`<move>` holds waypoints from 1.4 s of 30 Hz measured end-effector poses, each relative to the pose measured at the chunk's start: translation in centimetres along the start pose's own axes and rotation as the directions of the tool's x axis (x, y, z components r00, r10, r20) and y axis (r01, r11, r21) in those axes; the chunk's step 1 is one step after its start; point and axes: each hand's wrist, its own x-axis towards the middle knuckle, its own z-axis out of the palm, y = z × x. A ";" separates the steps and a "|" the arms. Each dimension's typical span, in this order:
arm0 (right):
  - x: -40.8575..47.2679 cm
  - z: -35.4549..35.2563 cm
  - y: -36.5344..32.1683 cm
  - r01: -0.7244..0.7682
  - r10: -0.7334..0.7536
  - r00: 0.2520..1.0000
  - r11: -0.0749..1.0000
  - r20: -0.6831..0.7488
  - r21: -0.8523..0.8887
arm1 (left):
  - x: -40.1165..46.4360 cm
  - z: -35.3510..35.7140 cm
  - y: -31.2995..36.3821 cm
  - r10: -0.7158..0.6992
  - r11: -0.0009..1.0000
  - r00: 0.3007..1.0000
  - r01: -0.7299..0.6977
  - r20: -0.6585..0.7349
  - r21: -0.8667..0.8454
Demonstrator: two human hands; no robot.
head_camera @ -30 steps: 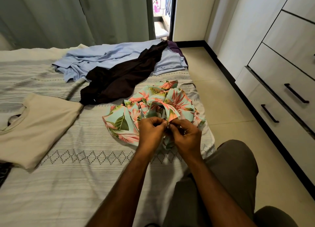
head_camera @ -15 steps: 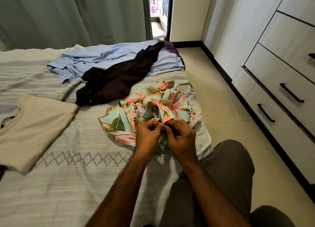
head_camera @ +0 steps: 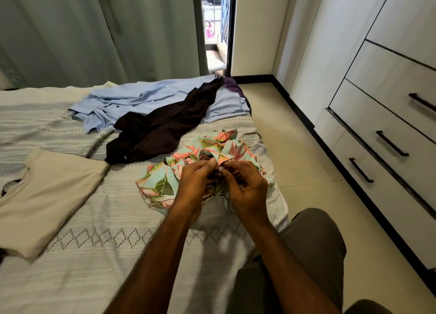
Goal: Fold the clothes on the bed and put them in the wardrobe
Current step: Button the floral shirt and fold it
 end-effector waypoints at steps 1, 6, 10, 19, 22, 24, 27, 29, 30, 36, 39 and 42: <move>0.3 0.0 -0.4 -0.008 0.008 1.000 1.000 -0.008 0.016 | -0.2 0.0 0.6 0.034 0.999 0.999 -0.035 0.031 0.036; 1.8 -0.4 -2.4 0.010 -0.010 1.000 0.998 -0.008 0.055 | -0.9 0.5 2.5 0.052 0.999 0.998 -0.052 0.019 -0.002; 2.4 -0.8 -3.6 0.029 -0.030 0.999 0.999 0.017 0.030 | -1.4 0.6 3.6 0.014 0.997 1.000 -0.016 -0.017 -0.076; 3.4 -2.2 -4.6 -0.197 0.197 0.980 0.916 0.038 0.350 | -2.0 1.1 5.0 0.082 0.994 0.994 -0.076 0.075 -0.081; 3.7 -2.3 -5.3 -0.299 0.289 0.953 0.833 0.095 0.466 | -1.9 1.0 5.3 0.089 0.993 0.991 -0.080 0.099 -0.090; 3.9 -2.4 -5.3 -0.359 0.346 0.929 0.764 0.130 0.536 | -1.9 1.1 5.5 0.097 0.991 0.988 -0.085 0.122 -0.100; 4.3 -2.5 -4.8 -0.386 0.356 0.921 0.782 0.157 0.490 | -1.8 1.1 5.3 0.121 0.991 0.985 -0.112 0.121 -0.076; 4.6 -2.5 -4.6 -0.382 0.344 0.924 0.844 0.167 0.377 | -1.7 1.2 5.3 0.139 0.990 0.984 -0.136 0.109 -0.033; 4.7 -2.4 -4.5 -0.387 0.348 0.921 0.866 0.172 0.317 | -1.7 1.4 5.2 0.149 0.989 0.984 -0.148 0.100 -0.008; 5.8 -2.0 -4.8 -0.439 0.404 0.883 0.892 0.239 0.111 | -1.1 2.2 4.4 0.259 0.951 0.966 -0.255 0.000 0.176; 6.1 -1.8 -4.8 -0.452 0.428 0.868 0.891 0.253 0.045 | -0.4 1.9 3.5 0.306 0.921 0.952 -0.289 -0.026 0.259; 6.1 -1.5 -4.8 -0.449 0.426 0.872 0.892 0.240 0.048 | -0.1 1.9 3.0 0.307 0.927 0.948 -0.276 -0.089 0.253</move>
